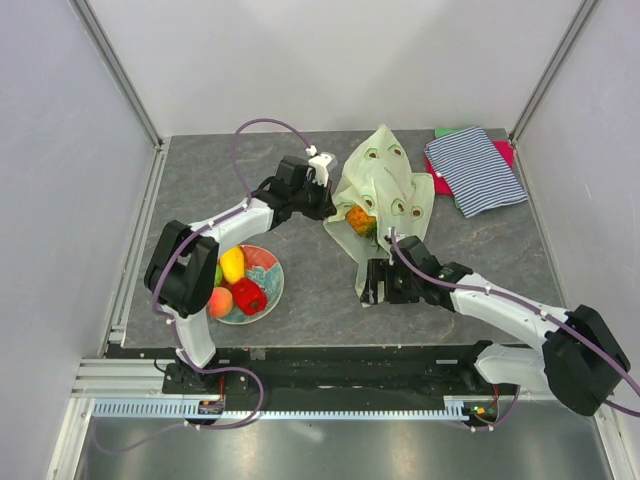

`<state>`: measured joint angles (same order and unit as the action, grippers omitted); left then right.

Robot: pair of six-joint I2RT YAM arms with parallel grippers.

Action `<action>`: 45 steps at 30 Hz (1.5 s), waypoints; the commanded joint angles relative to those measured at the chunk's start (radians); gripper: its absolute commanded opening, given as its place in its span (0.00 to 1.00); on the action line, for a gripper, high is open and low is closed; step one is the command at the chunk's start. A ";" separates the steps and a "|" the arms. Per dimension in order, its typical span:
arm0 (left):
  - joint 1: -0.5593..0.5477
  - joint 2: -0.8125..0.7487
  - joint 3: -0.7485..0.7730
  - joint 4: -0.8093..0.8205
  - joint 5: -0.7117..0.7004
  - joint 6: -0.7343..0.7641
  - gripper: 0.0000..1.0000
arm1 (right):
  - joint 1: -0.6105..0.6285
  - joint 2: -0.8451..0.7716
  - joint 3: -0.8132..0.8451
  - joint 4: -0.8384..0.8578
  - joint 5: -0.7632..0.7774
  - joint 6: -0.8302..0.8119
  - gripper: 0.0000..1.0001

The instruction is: Place the fruits into the plastic bag

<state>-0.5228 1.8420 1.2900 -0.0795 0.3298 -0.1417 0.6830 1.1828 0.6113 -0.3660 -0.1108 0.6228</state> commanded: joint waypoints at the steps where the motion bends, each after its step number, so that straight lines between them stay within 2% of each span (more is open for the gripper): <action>1: 0.006 -0.050 0.037 -0.016 0.005 -0.030 0.02 | 0.003 0.035 0.005 0.176 -0.020 0.031 0.83; 3: 0.009 -0.055 0.038 -0.017 0.006 -0.033 0.01 | 0.003 0.055 0.015 0.197 -0.017 0.022 0.72; 4: 0.010 -0.061 0.038 -0.020 0.011 -0.035 0.02 | 0.003 0.060 0.019 0.202 -0.009 0.018 0.63; 6: 0.013 -0.064 0.038 -0.022 0.015 -0.041 0.02 | 0.004 0.067 0.031 0.210 -0.001 0.011 0.54; 7: 0.015 -0.072 0.038 -0.022 0.020 -0.045 0.02 | 0.004 0.069 0.042 0.208 0.000 0.008 0.43; 9: 0.018 -0.078 0.042 -0.023 0.025 -0.050 0.02 | 0.004 0.063 0.053 0.203 0.005 0.002 0.32; 10: 0.021 -0.082 0.043 -0.026 0.029 -0.052 0.01 | 0.004 0.057 0.059 0.199 0.010 -0.005 0.20; 13: 0.029 -0.101 0.054 -0.045 0.046 -0.068 0.02 | 0.004 0.018 0.102 0.148 0.049 -0.024 0.00; 18: 0.055 -0.171 0.064 -0.031 0.124 -0.160 0.02 | 0.003 -0.115 0.254 0.007 0.172 -0.073 0.00; 22: 0.084 -0.231 0.106 -0.031 0.176 -0.237 0.02 | -0.002 -0.178 0.471 -0.126 0.272 -0.142 0.00; 28: 0.158 -0.306 0.213 -0.032 0.296 -0.338 0.01 | -0.011 -0.134 0.781 -0.238 0.399 -0.282 0.00; 31: 0.201 -0.331 0.256 -0.034 0.325 -0.364 0.02 | -0.014 -0.109 0.864 -0.240 0.439 -0.336 0.00; 34: 0.248 -0.325 0.298 -0.074 0.357 -0.365 0.02 | -0.017 -0.094 0.892 -0.237 0.451 -0.357 0.00; 37: 0.279 -0.323 0.299 -0.115 0.394 -0.346 0.01 | -0.019 -0.100 0.843 -0.225 0.450 -0.351 0.00; 43: 0.294 -0.343 0.154 -0.173 0.321 -0.245 0.02 | -0.019 -0.141 0.627 -0.191 0.364 -0.328 0.00; 45: 0.305 -0.348 0.105 -0.197 0.278 -0.211 0.02 | -0.019 -0.158 0.556 -0.180 0.262 -0.325 0.00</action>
<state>-0.2317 1.5154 1.4654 -0.1944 0.6643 -0.4389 0.6674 1.0557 1.2732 -0.5568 0.2775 0.2977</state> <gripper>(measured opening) 0.022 0.010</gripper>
